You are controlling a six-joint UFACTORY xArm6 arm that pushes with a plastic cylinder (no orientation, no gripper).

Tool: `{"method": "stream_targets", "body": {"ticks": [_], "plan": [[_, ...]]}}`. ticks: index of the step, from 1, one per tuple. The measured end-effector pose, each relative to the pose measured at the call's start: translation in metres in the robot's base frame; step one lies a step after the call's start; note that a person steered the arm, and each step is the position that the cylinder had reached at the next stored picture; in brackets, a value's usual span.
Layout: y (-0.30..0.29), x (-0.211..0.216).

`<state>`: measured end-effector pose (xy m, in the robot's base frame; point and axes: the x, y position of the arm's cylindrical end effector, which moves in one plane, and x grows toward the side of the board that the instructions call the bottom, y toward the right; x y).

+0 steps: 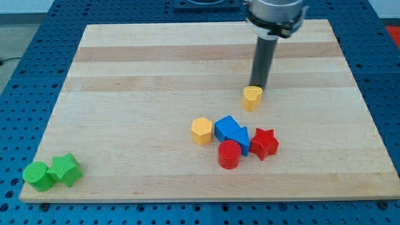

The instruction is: Put the yellow heart to the top of the blue cube

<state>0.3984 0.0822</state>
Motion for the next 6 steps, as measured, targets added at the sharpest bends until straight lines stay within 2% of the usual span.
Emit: {"method": "stream_targets", "body": {"ticks": [2, 3, 4, 5, 6], "plan": [[-0.055, -0.008], [-0.016, -0.013], [0.050, 0.001], [0.063, 0.033], [0.040, 0.031]]}}
